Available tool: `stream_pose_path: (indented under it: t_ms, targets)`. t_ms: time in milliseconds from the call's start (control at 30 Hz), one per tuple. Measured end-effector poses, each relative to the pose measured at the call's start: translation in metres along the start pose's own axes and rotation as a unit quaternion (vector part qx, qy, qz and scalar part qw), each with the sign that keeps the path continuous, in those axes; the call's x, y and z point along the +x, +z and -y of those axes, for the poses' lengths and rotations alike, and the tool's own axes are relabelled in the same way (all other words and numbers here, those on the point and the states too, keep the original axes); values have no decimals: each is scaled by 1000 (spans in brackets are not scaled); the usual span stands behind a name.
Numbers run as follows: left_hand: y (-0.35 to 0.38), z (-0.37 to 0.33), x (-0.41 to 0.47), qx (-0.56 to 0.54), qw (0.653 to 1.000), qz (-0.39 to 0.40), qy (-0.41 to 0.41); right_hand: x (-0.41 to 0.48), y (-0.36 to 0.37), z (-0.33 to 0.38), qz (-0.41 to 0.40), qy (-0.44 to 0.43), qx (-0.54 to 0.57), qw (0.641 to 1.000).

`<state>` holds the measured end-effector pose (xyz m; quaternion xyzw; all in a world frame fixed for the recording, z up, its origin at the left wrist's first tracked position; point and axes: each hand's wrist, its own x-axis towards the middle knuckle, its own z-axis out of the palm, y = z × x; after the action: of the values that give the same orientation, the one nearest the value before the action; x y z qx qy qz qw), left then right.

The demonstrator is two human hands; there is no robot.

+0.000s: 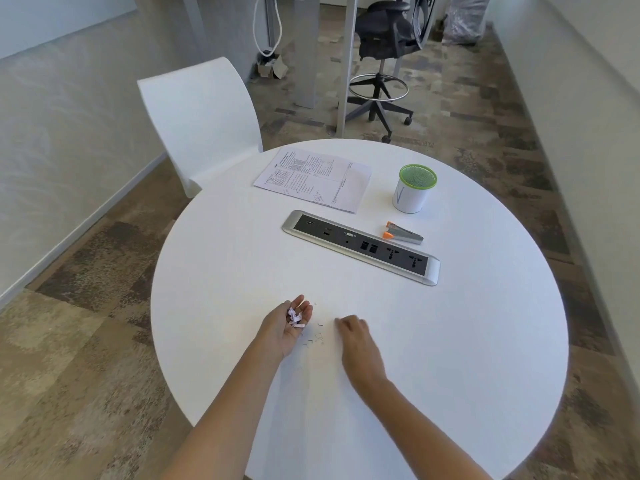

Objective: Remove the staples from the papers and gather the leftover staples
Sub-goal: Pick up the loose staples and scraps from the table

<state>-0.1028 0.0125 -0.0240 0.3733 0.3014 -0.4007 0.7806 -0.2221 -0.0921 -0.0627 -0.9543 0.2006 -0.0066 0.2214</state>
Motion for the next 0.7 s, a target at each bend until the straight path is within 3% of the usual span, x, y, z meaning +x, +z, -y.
stream_pose_path:
  t_ms: [133,200,300,367,433,700]
  targets:
    - [-2,-5,3,-15,1000,-3,7,-13,13,20,-19,-54,63,996]
    - [-2,-9,4,-27,1000,-3,14,-23,17,24,-35,-137,55,988]
    - [-3,-13,4,-25,999,-1,20,-44,28,16,57,-328,-61,941]
    - [-3,-15,3,-20,1000,1,23,-51,33,6,125,-394,-137,900]
    - [-4,-16,1,-15,1000,3,27,-47,33,-2,130,-394,-167,894]
    - [-12,-19,4,-24,999,7,35,-9,16,1,116,-244,-134,953]
